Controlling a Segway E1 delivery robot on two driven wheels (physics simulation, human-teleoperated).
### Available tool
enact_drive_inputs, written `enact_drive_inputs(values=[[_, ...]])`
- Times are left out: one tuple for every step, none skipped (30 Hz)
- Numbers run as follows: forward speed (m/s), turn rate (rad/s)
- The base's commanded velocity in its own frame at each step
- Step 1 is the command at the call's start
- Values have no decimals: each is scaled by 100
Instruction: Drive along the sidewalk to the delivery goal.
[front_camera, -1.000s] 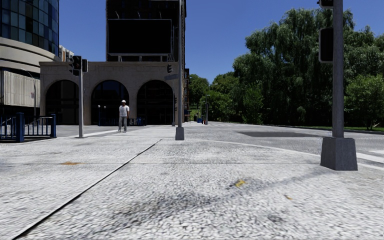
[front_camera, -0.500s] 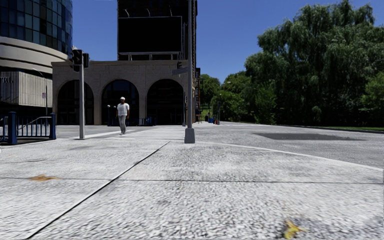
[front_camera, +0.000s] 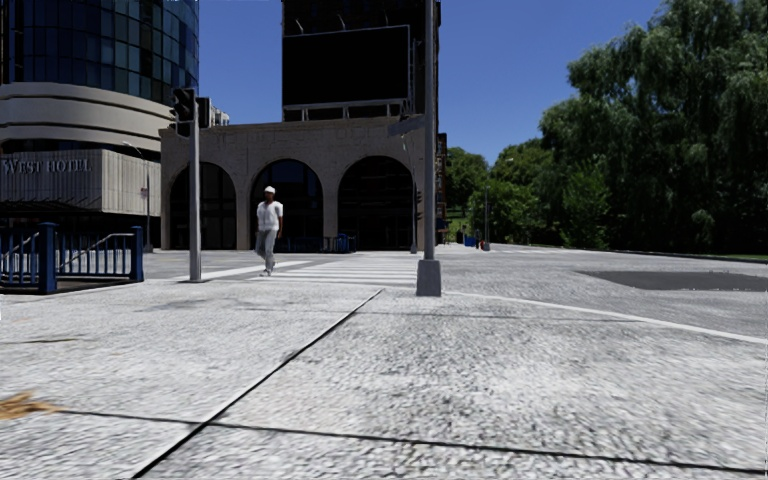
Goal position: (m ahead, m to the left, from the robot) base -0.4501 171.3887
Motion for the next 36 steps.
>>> enact_drive_inputs(values=[[200,52],[200,56],[200,59],[200,61],[200,63],[200,66],[200,66],[200,68],[200,68],[200,69],[200,71],[200,71],[200,73],[200,73],[200,73],[200,73],[200,73],[200,73],[200,73],[200,73],[200,73],[200,73],[200,73],[200,73],[200,73],[200,73],[200,73],[200,73],[200,74],[200,74],[200,74],[200,75],[200,75],[200,76],[200,77],[200,80]])
